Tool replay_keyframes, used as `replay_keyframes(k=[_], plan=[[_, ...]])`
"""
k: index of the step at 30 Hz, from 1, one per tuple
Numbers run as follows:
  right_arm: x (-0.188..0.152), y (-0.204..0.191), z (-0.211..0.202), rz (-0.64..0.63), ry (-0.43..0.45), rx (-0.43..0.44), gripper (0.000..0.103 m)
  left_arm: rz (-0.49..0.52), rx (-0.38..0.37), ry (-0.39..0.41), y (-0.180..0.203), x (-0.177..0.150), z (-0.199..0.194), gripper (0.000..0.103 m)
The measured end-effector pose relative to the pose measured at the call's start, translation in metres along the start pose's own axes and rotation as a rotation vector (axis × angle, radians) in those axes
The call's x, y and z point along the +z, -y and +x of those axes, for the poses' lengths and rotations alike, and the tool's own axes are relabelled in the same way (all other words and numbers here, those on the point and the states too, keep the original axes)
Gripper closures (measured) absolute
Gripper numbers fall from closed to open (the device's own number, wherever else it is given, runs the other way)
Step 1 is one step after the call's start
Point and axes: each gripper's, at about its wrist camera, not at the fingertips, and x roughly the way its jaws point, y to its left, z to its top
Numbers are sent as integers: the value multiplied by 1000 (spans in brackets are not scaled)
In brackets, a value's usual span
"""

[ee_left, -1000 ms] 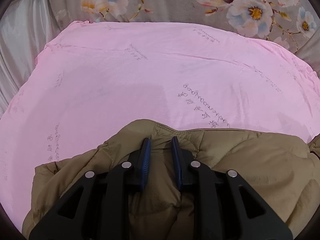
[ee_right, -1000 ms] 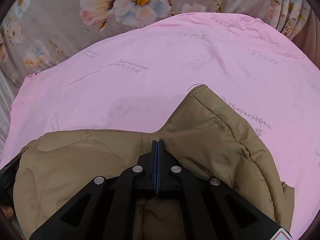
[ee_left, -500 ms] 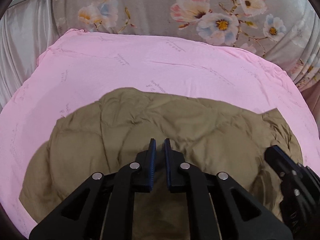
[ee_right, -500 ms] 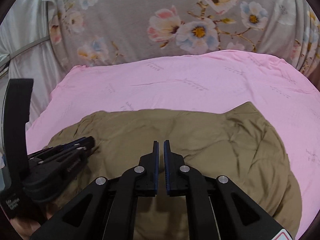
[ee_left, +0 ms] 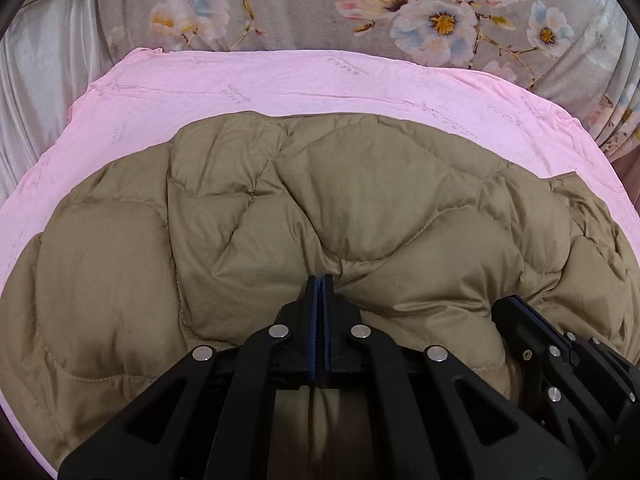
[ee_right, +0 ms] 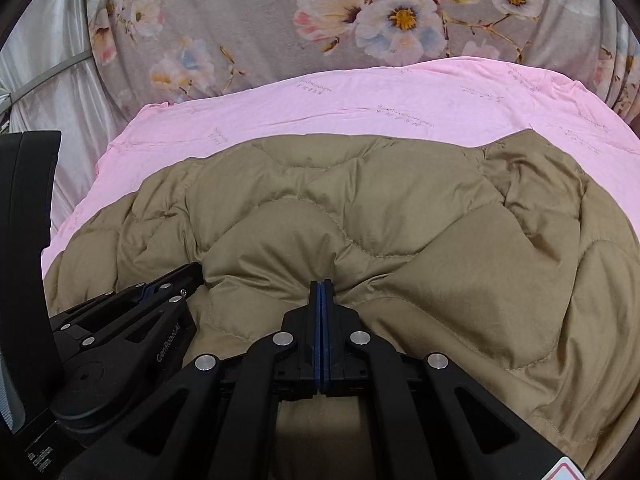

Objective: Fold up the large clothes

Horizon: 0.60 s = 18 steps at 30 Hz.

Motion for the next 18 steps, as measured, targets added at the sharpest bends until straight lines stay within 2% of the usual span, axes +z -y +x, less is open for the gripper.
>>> replay_keyframes(k=[18], plan=[[-7,3,9,16,4,0,103,-14,33,7,2,-3,4,103]])
